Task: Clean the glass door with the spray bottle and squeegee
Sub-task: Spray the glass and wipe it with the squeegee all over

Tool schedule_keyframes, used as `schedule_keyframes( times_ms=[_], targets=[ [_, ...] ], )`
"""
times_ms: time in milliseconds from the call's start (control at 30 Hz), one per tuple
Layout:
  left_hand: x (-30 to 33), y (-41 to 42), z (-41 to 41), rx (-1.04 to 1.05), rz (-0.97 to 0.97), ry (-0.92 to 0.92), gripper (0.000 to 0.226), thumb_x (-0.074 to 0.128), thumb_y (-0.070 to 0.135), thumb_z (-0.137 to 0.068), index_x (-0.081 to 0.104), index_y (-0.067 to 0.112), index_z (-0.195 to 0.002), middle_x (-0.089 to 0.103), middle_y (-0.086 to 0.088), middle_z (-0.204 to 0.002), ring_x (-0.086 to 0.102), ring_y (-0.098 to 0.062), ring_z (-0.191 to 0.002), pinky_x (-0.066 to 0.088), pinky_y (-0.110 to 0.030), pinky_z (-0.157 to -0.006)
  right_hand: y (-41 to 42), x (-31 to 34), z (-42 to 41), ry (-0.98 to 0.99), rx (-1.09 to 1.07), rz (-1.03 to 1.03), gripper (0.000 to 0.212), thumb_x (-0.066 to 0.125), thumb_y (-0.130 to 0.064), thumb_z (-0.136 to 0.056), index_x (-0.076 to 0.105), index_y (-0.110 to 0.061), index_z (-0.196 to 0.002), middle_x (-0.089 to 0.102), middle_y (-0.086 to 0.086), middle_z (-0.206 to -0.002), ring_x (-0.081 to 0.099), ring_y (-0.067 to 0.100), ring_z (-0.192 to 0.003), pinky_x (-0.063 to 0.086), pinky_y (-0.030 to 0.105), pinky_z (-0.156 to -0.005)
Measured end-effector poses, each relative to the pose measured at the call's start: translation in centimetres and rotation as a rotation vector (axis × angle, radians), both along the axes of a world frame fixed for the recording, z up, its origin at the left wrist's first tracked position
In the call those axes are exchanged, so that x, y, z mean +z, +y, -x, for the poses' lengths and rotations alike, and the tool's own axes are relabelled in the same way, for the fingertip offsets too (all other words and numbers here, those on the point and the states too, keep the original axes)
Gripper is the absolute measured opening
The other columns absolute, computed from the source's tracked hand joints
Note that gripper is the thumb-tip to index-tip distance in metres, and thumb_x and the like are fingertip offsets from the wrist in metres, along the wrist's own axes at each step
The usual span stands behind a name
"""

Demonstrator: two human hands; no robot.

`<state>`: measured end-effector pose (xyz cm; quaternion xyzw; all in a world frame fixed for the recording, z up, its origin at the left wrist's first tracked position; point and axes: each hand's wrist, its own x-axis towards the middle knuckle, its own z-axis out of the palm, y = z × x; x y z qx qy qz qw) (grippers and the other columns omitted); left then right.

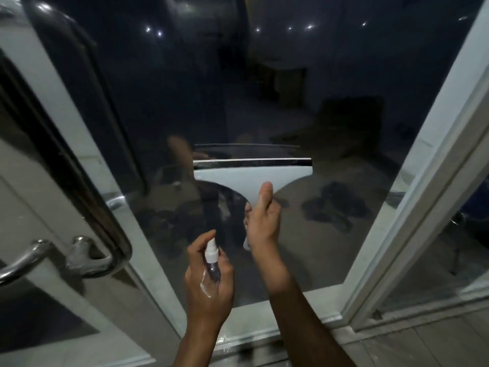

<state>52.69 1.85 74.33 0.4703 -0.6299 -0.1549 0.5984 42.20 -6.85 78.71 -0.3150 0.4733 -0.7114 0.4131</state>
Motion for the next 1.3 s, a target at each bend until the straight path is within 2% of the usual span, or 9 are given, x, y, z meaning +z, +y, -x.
schedule_keyframes(
  times_ms=[100, 233, 467, 567, 767, 900, 1034, 1167, 1300],
  targets=[
    [-0.1, 0.6, -2.2, 0.006, 0.001, 0.007, 0.04, 0.05, 0.037, -0.092, 0.042, 0.052, -0.128, 0.061, 0.014, -0.09, 0.06, -0.011, -0.058, 0.045, -0.018, -0.053, -0.8, -0.8, -2.4, -0.001, -0.009, -0.084, 0.055, 0.039, -0.065, -0.096, 0.056, -0.019, -0.071, 0.054, -0.01, -0.056, 0.048, 0.004, -0.048, 0.037, 0.016, -0.043],
    [-0.8, 1.1, -3.8, 0.011, -0.001, -0.005, 0.04, 0.05, 0.037, -0.093, 0.042, 0.051, -0.129, 0.062, 0.019, -0.1, 0.064, -0.01, -0.068, 0.047, -0.015, -0.059, -0.2, -4.9, -3.2, -0.004, 0.005, -0.148, 0.055, 0.042, -0.056, -0.099, 0.066, -0.006, -0.099, 0.066, -0.005, -0.075, 0.061, -0.001, -0.058, 0.045, 0.011, -0.051],
    [-1.5, 1.8, -5.7, -0.01, -0.041, -0.046, 0.042, 0.052, 0.032, -0.097, 0.039, 0.056, -0.128, 0.06, 0.028, -0.101, 0.064, -0.004, -0.076, 0.044, -0.007, -0.06, 4.3, -15.1, -4.4, 0.119, -0.023, -0.492, 0.059, 0.039, -0.057, -0.1, 0.069, -0.007, -0.113, 0.07, -0.005, -0.086, 0.066, 0.004, -0.077, 0.042, 0.007, -0.051],
    [-2.7, 2.1, -7.6, 0.006, -0.052, -0.02, 0.037, 0.047, 0.038, -0.096, 0.04, 0.054, -0.128, 0.059, 0.03, -0.102, 0.064, -0.001, -0.08, 0.044, -0.006, -0.062, 4.7, -15.7, -6.2, 0.097, -0.016, -0.452, 0.056, 0.042, -0.056, -0.098, 0.068, -0.009, -0.113, 0.072, -0.009, -0.082, 0.07, 0.003, -0.076, 0.047, 0.008, -0.056],
    [-4.3, 1.5, -8.6, 0.031, -0.064, 0.02, 0.038, 0.047, 0.039, -0.093, 0.039, 0.056, -0.127, 0.059, 0.029, -0.101, 0.064, -0.003, -0.077, 0.046, -0.012, -0.059, 2.9, -10.1, -9.2, 0.169, 0.098, -0.148, 0.062, 0.038, -0.079, -0.083, 0.066, -0.024, -0.092, 0.071, -0.011, -0.076, 0.07, 0.003, -0.076, 0.052, 0.014, -0.064],
    [-5.9, 1.1, -9.9, 0.058, -0.044, 0.04, 0.039, 0.048, 0.036, -0.093, 0.04, 0.052, -0.128, 0.058, 0.03, -0.102, 0.063, -0.002, -0.082, 0.046, -0.009, -0.063, 1.1, -9.4, -12.9, 0.215, 0.097, -0.12, 0.046, 0.037, -0.066, -0.095, 0.062, -0.028, -0.086, 0.069, -0.012, -0.081, 0.068, 0.007, -0.084, 0.056, 0.019, -0.071],
    [-8.6, 0.8, -10.8, 0.062, -0.029, 0.054, 0.04, 0.048, 0.037, -0.093, 0.04, 0.053, -0.128, 0.058, 0.025, -0.1, 0.063, -0.007, -0.08, 0.047, -0.01, -0.063, 1.6, -13.7, -13.5, 0.17, 0.048, -0.137, 0.047, 0.042, -0.062, -0.089, 0.066, -0.021, -0.092, 0.07, -0.007, -0.081, 0.068, 0.009, -0.081, 0.051, 0.012, -0.066],
    [-12.1, -0.1, -11.5, 0.085, -0.016, 0.051, 0.038, 0.048, 0.04, -0.094, 0.04, 0.055, -0.128, 0.059, 0.02, -0.098, 0.064, -0.012, -0.074, 0.05, -0.02, -0.061, 2.1, -20.4, -12.8, 0.167, 0.064, -0.226, 0.055, 0.043, -0.054, -0.098, 0.067, -0.009, -0.116, 0.071, -0.004, -0.095, 0.068, 0.009, -0.09, 0.052, 0.007, -0.071],
    [-15.0, -1.4, -11.0, 0.084, 0.05, 0.021, 0.037, 0.047, 0.038, -0.096, 0.04, 0.051, -0.129, 0.054, 0.037, -0.114, 0.063, 0.003, -0.092, 0.047, -0.006, -0.07, 2.4, -26.2, -12.4, 0.173, 0.049, -0.265, 0.056, 0.041, -0.061, -0.091, 0.067, -0.018, -0.113, 0.073, -0.005, -0.1, 0.069, 0.01, -0.093, 0.053, 0.008, -0.069]
  ],
)
